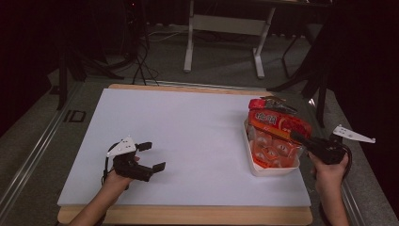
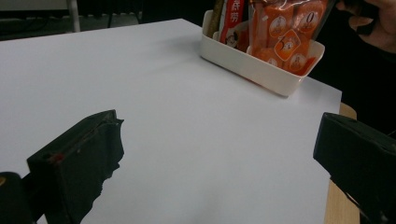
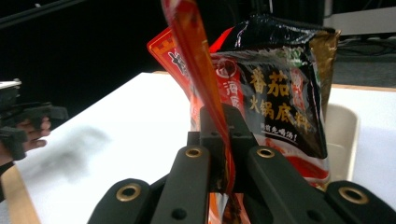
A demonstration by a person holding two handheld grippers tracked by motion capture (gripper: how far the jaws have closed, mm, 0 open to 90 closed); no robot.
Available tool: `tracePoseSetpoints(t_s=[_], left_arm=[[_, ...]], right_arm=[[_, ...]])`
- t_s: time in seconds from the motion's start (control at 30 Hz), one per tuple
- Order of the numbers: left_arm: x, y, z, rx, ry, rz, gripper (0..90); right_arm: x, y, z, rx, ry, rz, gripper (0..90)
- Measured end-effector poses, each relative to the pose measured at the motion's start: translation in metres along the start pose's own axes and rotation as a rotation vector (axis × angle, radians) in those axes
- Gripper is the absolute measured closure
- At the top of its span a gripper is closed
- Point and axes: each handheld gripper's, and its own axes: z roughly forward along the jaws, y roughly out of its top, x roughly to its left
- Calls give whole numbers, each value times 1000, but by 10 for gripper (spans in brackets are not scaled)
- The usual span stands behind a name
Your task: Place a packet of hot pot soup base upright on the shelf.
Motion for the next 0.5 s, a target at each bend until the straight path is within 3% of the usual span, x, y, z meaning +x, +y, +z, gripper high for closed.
tracePoseSetpoints(t_s=[0.13, 0.27, 0.33, 0.43, 0.5], left_arm=[[1, -1, -1, -5, 6, -6, 9], [2, -2, 0, -4, 17, -8, 9], [2, -3, 0, -1, 17, -8, 9], [2, -3, 1, 5, 18, -8, 9], [2, -3, 1, 6, 17, -8, 9]], right_arm=[[3, 3, 0, 10, -10, -1, 875], [9, 8, 1, 43, -49, -12, 818], [13, 10, 1, 54, -63, -14, 775], [20, 18, -1, 26, -59, -11, 661], [27, 27, -2, 11, -61, -35, 579]])
